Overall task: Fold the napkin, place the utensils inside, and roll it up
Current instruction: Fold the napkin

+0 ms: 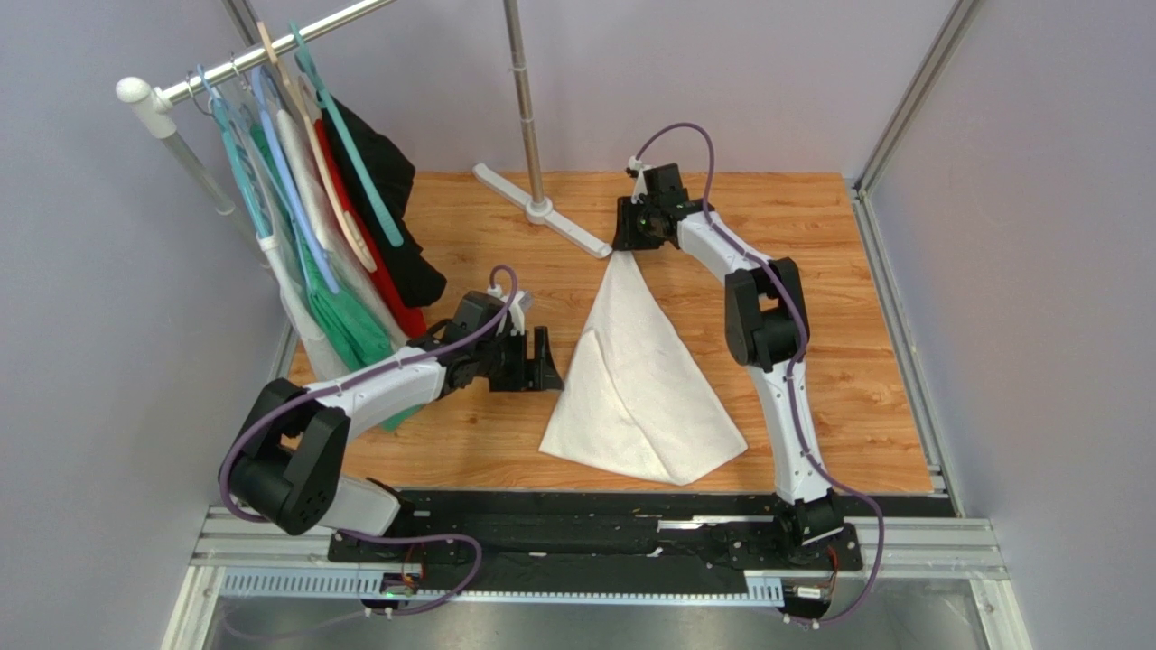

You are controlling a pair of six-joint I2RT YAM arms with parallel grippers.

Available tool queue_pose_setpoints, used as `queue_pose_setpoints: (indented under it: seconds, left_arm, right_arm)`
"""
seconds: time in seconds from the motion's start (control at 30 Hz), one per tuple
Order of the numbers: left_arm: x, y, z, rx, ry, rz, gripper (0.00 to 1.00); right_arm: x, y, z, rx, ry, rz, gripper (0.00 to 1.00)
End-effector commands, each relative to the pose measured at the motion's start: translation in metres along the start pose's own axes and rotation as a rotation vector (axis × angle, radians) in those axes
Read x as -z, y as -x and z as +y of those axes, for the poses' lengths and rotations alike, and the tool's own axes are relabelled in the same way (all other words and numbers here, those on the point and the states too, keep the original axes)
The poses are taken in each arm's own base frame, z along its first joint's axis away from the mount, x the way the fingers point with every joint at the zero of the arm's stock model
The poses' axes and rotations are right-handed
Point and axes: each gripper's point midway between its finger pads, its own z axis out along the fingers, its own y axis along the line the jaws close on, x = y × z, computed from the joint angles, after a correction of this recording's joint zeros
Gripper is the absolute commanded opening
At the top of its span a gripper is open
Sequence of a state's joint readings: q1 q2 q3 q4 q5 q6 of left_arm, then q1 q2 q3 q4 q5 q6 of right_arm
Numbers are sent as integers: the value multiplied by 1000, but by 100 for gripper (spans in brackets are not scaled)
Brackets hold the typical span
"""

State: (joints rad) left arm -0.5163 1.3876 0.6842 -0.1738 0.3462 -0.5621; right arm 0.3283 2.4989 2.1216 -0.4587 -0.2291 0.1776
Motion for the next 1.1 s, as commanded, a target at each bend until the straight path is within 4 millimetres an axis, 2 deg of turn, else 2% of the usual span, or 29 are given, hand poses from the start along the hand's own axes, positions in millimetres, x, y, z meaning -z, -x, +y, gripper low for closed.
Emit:
queue_pose_setpoints:
  seconds: [0.0,0.13,0.2,0.27,0.3,0.4,0.5,0.53,0.63,0.67,0.73,0.8,0.9,0.93,1.0,1.07]
  left_arm:
    - [1,47,-24,-56,-68,-111,79]
    - [-12,67,-27,-53,-77,-122,78]
    - [-17,80,-37,-56,-117,-129,77]
    - [-29,82,-37,-53,-131,-106,76]
    - [-31,89,-40,-59,-135,-117,75]
    - [-42,94,-35,-60,-120,-102,70]
    - [-55,91,-29,-61,-111,-71,64]
    - [-58,90,-27,-63,-108,-65,58]
    - [-70,89,-17,-67,-75,-37,48]
    - [-73,89,-17,-73,-81,-38,47]
    - [-78,88,-16,-69,-85,-30,43]
    - [-81,89,-14,-68,-76,-28,41]
    - [-87,89,-12,-66,-76,-16,39]
    - [-90,86,-9,-62,-71,-5,36]
    - [-92,86,-10,-64,-82,0,35]
    - [-93,86,-11,-67,-87,4,35]
  right_arm:
    - [-4,8,11,-5,29,-24,36]
    - [-5,6,13,-9,36,-16,28]
    - [-5,7,13,-7,34,-16,24]
    - [-5,7,12,-11,30,-17,19]
    - [-5,7,11,-12,28,-16,12]
    - [-4,7,8,-21,9,-21,1]
    - [1,9,8,-24,-4,-32,0]
    - [2,7,5,-31,-15,-31,0]
    - [15,20,9,-31,-10,-74,0]
    - [18,19,8,-36,-12,-75,0]
    - [29,31,16,-28,4,-109,0]
    - [41,40,22,-28,17,-133,0]
    - [51,43,29,-34,31,-148,0]
    - [61,50,32,-36,37,-167,0]
    - [67,48,36,-35,46,-173,0]
    - [80,54,42,-31,58,-198,0]
